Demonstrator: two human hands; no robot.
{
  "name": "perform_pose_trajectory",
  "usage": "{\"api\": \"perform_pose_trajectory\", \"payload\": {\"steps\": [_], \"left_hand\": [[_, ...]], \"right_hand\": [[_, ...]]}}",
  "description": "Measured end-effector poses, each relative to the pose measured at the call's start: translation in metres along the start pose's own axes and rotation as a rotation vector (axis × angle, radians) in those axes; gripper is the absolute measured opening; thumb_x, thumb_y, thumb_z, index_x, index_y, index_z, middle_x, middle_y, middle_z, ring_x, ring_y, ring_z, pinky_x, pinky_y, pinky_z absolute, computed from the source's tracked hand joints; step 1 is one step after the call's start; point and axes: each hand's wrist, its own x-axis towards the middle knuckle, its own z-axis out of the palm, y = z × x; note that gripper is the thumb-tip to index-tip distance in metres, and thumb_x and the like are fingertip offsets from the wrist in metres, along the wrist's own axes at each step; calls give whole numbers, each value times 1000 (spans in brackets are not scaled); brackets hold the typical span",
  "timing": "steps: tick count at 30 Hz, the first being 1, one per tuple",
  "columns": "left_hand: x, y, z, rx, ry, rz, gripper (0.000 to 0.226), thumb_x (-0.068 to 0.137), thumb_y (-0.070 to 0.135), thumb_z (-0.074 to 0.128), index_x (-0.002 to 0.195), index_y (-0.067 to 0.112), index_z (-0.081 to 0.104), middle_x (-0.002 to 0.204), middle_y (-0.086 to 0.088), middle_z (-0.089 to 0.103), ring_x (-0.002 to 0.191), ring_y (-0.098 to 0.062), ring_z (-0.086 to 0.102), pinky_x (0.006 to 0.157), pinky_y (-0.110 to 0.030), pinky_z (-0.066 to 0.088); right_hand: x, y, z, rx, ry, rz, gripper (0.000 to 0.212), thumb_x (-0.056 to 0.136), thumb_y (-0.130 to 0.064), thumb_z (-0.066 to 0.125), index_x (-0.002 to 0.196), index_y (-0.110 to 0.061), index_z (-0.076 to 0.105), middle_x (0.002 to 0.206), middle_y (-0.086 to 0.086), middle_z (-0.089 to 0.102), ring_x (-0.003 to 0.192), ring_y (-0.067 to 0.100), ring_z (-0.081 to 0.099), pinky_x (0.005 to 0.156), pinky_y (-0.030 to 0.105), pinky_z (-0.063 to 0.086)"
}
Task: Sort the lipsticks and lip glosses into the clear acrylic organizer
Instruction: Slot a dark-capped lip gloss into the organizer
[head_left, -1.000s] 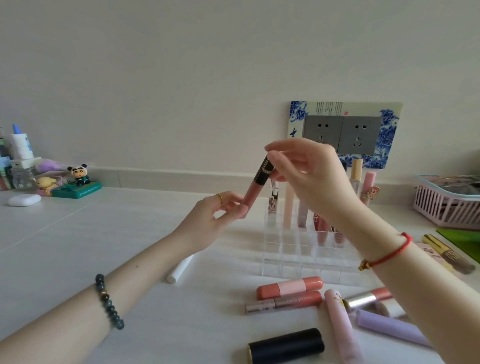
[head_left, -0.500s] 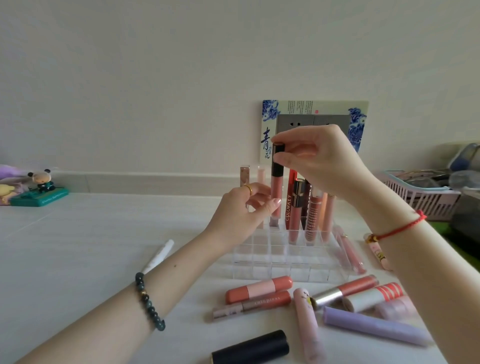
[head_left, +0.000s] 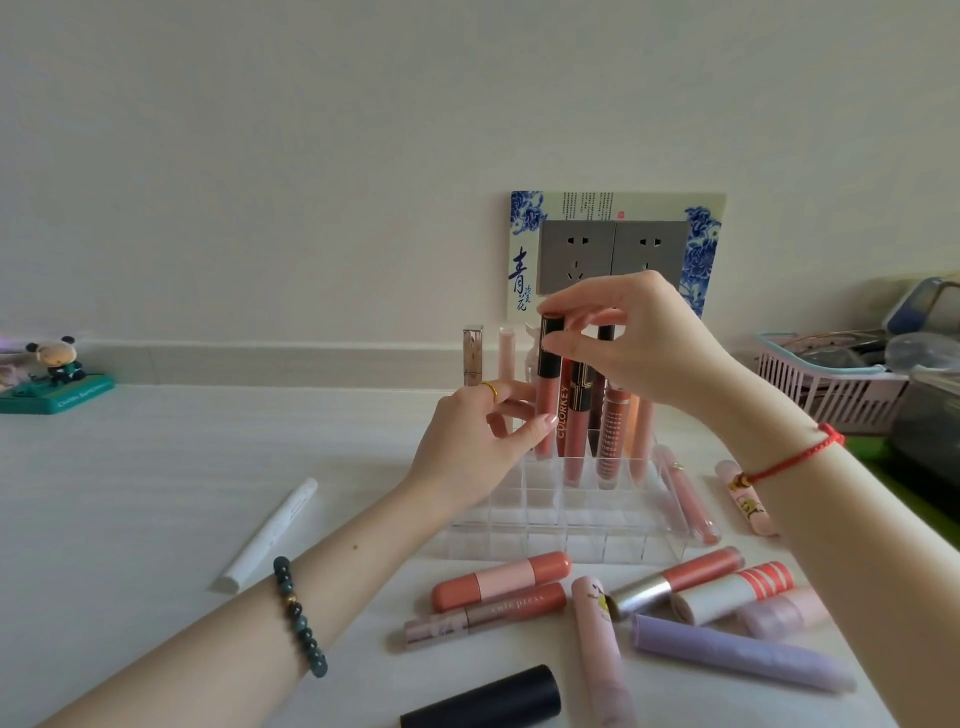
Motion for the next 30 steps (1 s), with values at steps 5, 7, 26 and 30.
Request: {"api": "perform_pose_trajectory", "payload": {"steps": [5, 7, 26, 30], "left_hand": [[2, -1, 0, 6, 5, -1, 8, 78, 38, 66, 79, 45, 61, 75, 28, 65, 82, -14, 64, 75, -21, 47], [3, 0, 1, 4, -3, 0, 8, 79, 37, 66, 80, 44, 62, 75, 27, 66, 82, -15, 64, 76, -27, 48], [3, -13, 2, 94, -54, 24, 14, 78, 31, 67, 79, 44, 60, 73, 28, 64, 81, -9, 64, 74, -24, 47], [2, -13, 2, 110, -67, 26, 14, 78, 32, 66, 80, 43, 58, 73, 27, 63, 83, -7, 64, 74, -25, 47]], "right_hand": [[0, 0, 2, -1, 22, -4, 24, 77, -19, 69, 100, -22, 69, 79, -14, 66, 77, 1, 62, 75, 3, 43], [0, 0, 2, -7, 29, -4, 24, 77, -19, 69, 101, -21, 69, 80, -11, 66, 78, 2, 62, 75, 5, 45], [-4, 7, 11, -143, -77, 2, 25, 74, -24, 71, 98, -17, 71, 87, -1, 72, 77, 8, 63, 90, 31, 48], [-3, 10, 11, -156, -102, 10, 26, 74, -25, 71, 99, -18, 71, 91, -1, 73, 78, 5, 62, 83, 19, 46]]}}
